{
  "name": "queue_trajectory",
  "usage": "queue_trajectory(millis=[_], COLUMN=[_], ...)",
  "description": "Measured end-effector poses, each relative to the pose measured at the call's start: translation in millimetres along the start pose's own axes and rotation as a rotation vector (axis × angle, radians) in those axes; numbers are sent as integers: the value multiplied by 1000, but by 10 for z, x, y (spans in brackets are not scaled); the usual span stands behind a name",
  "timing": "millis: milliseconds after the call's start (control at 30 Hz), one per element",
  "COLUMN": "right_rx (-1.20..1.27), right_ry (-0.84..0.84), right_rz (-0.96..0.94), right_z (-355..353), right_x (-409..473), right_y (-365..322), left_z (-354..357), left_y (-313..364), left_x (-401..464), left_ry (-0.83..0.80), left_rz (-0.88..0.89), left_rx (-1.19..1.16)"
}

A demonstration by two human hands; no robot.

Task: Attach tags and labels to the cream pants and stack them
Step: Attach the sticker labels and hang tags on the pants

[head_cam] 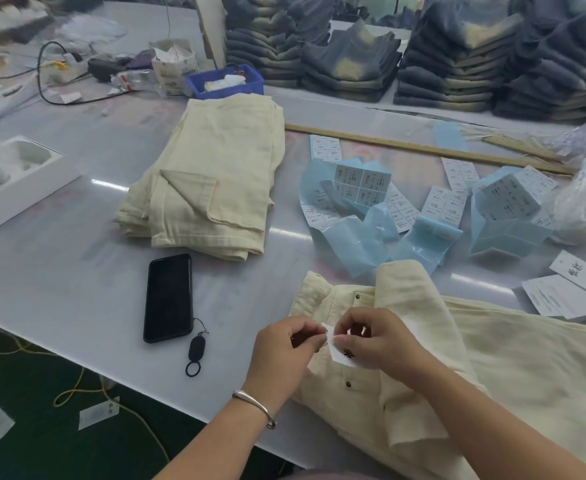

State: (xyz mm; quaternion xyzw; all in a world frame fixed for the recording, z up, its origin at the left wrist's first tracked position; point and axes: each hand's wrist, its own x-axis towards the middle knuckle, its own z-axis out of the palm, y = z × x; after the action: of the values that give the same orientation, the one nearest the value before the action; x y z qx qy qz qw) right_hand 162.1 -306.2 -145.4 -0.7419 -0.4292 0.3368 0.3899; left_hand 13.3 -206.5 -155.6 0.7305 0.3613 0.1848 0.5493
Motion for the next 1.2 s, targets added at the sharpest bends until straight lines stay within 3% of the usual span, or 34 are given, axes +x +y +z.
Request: queue_trajectory(millis=[400, 700, 1200], right_rx=[551, 625, 670], right_ry=[-64, -61, -77], right_rz=[-17, -30, -14], right_z=[157, 187, 216], right_x=[-68, -60, -67], right_y=[-14, -25, -83], left_z=[-125, -148, -149], left_y=[189, 170, 154], left_x=[-145, -147, -177], left_ry=[119, 126, 141], left_rz=[226, 65, 102], left_rx=[87, -57, -71])
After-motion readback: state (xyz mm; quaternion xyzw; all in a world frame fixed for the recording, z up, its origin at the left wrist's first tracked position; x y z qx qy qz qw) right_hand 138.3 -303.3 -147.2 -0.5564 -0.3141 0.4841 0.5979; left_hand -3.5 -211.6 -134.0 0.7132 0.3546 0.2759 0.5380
